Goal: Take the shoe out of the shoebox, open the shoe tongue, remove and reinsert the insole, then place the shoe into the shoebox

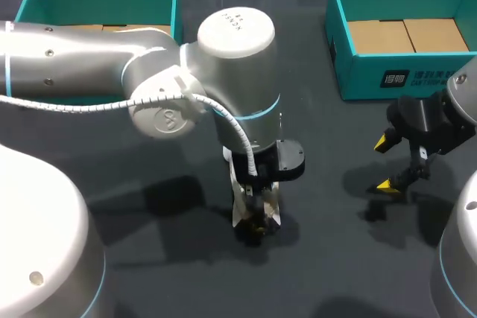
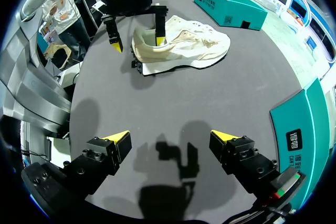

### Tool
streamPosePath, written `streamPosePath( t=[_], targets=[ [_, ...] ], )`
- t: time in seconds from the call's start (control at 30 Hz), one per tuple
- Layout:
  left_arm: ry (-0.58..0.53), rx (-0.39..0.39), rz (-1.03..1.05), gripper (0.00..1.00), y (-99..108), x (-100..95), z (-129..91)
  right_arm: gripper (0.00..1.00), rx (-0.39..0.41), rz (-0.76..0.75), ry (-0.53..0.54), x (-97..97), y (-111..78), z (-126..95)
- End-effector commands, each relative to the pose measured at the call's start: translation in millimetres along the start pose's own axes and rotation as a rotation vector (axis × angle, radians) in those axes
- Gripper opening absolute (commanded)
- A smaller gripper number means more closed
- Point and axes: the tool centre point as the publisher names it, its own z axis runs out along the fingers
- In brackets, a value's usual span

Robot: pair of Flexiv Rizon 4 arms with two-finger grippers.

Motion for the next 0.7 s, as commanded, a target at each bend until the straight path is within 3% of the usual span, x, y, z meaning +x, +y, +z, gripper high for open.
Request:
streamPosePath(
  t=[0.03,0.2,0.5,0.7],
  targets=[
    [-0.016,-0.009,-0.003,1.0,-4,3.9,10,1.0,0.003,0.001,-0.002,1.2,0.4,0],
    [-0.058,-0.025,-0.019,1.0,0,7.2,16,1.0,0.003,0.001,-0.002,1.2,0.4,0],
    [-0.074,-0.026,-0.031,0.75,6,6.4,17,1.0,0.003,0.001,-0.002,1.2,0.4,0],
    [-0.073,-0.035,-0.038,0.69,9,4.8,19,1.0,0.003,0.001,-0.002,1.2,0.4,0]
  ],
)
